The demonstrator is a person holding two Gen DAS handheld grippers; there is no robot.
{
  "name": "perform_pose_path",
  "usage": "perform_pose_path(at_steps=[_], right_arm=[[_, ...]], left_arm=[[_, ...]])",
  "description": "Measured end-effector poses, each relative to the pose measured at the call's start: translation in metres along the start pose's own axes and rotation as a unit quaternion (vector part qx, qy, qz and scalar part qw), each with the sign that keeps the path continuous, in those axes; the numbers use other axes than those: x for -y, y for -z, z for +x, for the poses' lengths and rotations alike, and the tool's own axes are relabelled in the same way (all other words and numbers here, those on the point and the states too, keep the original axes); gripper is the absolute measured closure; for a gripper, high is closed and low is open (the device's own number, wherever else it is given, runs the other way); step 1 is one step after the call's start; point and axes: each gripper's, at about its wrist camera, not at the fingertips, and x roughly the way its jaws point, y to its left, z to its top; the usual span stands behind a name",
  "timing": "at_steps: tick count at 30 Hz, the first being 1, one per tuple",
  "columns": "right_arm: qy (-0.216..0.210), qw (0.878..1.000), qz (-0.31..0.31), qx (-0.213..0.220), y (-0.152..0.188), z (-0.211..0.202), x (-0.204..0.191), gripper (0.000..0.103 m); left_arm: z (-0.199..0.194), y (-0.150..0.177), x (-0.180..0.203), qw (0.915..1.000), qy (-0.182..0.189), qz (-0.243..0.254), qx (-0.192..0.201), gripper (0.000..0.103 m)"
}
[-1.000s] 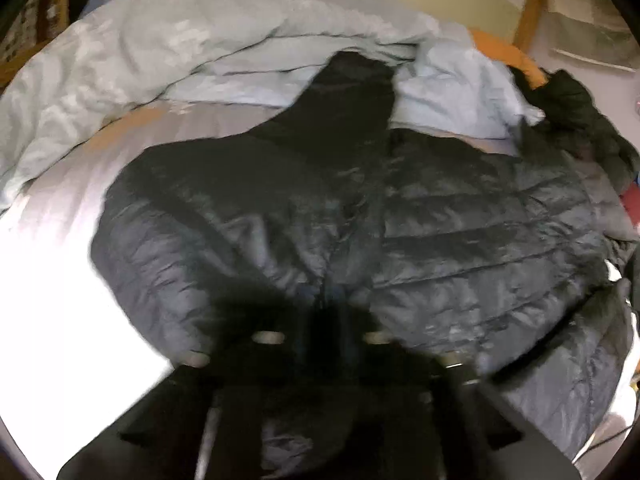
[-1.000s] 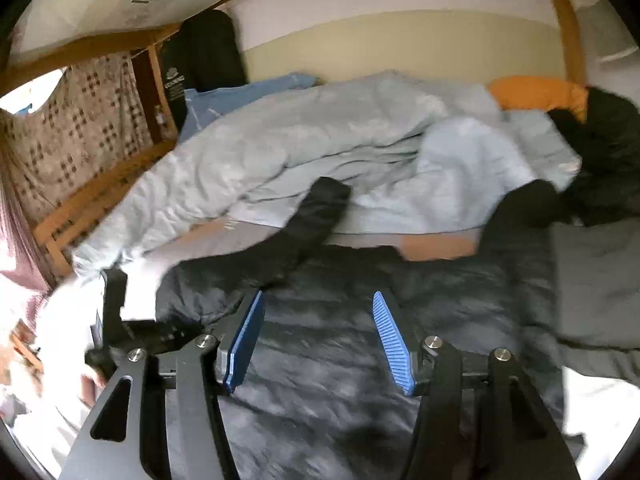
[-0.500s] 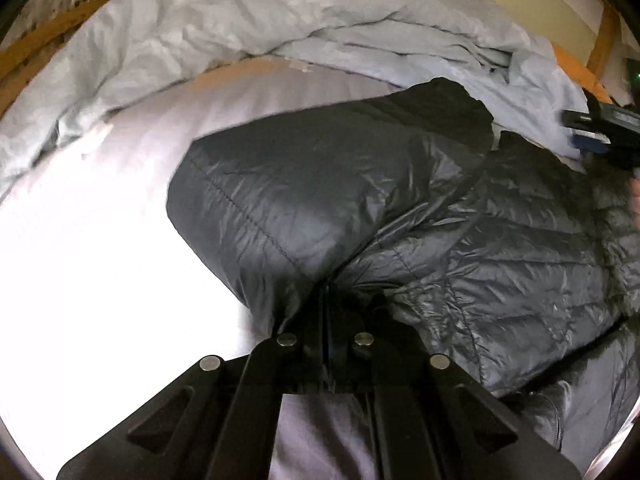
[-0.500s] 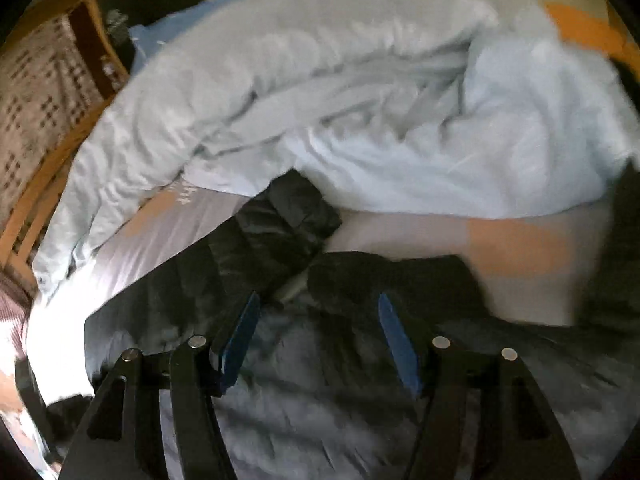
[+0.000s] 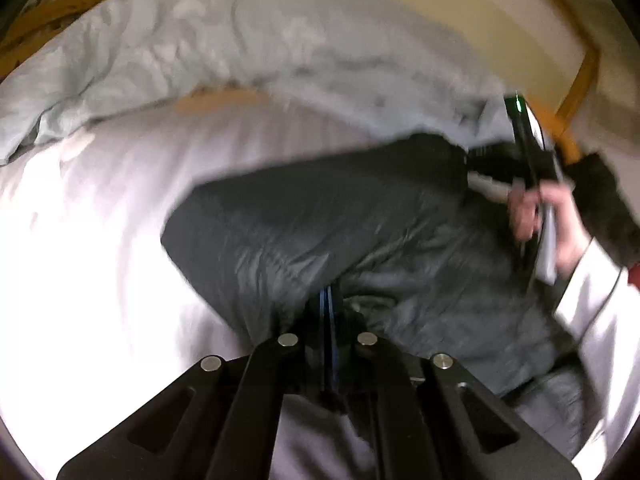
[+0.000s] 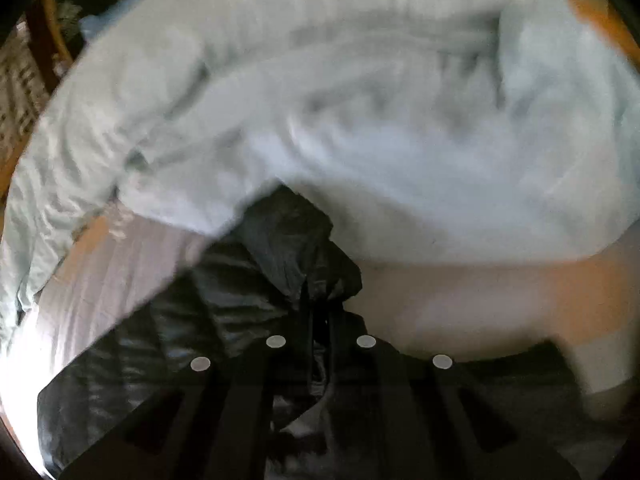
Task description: Fold large clothes
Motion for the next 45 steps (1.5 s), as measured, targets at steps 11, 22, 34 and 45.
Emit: perform_pose_path(at_steps=[11, 22, 34, 45], right_arm=[[0.113, 0.984, -0.076, 0.119, 0.031, -0.244, 0.068, 0.097], [0.173, 0.982, -0.064, 0.026, 0.151, -0.252, 0.155, 0.097], [0.203, 0.974, -0.005, 0.097, 0.2, -0.258, 0.192, 0.046], [0.08, 0.995, -0.004, 0.058, 0.191, -0.255, 0.168, 0.043]], left_arm=[[-0.072, -0.01, 0.015, 0.9924, 0.047, 0.023, 0.111, 0.052], [-0.017, 0.021, 0.051, 0.9983, -0.003, 0.056, 0.015, 0.052], [0.026, 0.021, 0.04, 0.9941, -0.083, 0.044, -0.054, 0.049], [-0.028, 0.026, 0.057, 0.9908, -0.016, 0.121, -0.057, 0.053]])
